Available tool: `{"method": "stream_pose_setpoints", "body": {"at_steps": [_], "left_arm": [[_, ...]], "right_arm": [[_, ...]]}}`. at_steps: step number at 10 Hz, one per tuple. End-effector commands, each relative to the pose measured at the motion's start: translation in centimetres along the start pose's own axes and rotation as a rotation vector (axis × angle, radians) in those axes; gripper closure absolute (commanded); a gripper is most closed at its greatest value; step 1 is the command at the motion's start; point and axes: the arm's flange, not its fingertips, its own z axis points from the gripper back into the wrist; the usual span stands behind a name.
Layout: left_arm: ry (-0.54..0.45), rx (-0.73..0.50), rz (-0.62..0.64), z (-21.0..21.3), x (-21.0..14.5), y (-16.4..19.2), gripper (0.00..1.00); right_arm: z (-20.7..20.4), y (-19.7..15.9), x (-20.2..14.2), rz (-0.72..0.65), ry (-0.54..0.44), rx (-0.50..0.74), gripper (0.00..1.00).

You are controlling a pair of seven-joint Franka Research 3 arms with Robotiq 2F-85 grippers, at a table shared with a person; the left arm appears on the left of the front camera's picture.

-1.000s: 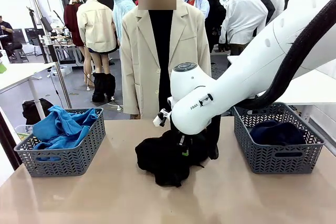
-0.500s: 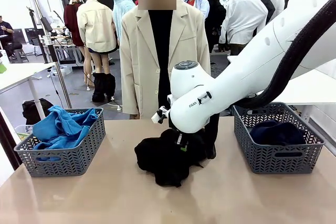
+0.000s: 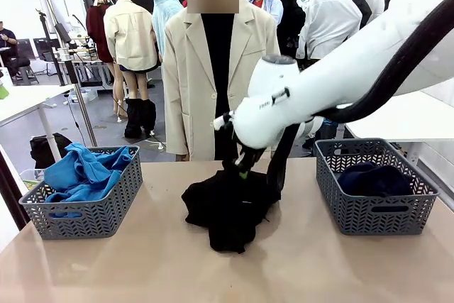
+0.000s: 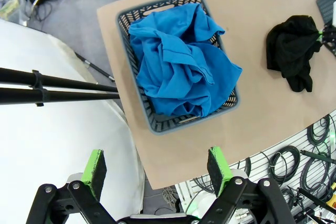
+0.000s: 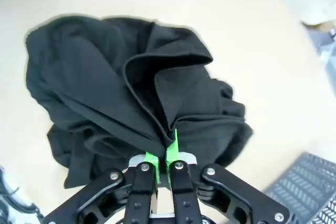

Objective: Sort the tops and bottoms.
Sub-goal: Lift clothes from the center of the table with your right hand.

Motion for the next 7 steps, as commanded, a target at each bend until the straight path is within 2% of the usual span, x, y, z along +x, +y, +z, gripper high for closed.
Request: {"method": "stream_pose_setpoints", "body": {"at_steps": [1, 2, 4, 5, 7], "left_arm": [[-0.006, 0.001, 0.014, 0.1, 0.1, 0.0, 0.00], [-0.006, 0.001, 0.014, 0.1, 0.1, 0.0, 0.00], [-0.006, 0.001, 0.014, 0.1, 0.1, 0.0, 0.00], [-0.006, 0.001, 0.014, 0.1, 0.1, 0.0, 0.00], [-0.006, 0.001, 0.014, 0.1, 0.1, 0.0, 0.00]], "right_arm": [[6.1, -1.3, 1.3, 0.018, -0.035, 0.010, 1.00], [10.6, -2.3, 4.1, 0.041, -0.051, 0.017, 1.00], [18.4, -2.8, 9.1, 0.085, -0.007, 0.049, 1.00], [22.7, -2.6, 11.6, 0.077, 0.010, -0.003, 1.00], [29.8, -1.5, 14.8, 0.042, -0.031, -0.134, 1.00]]}}
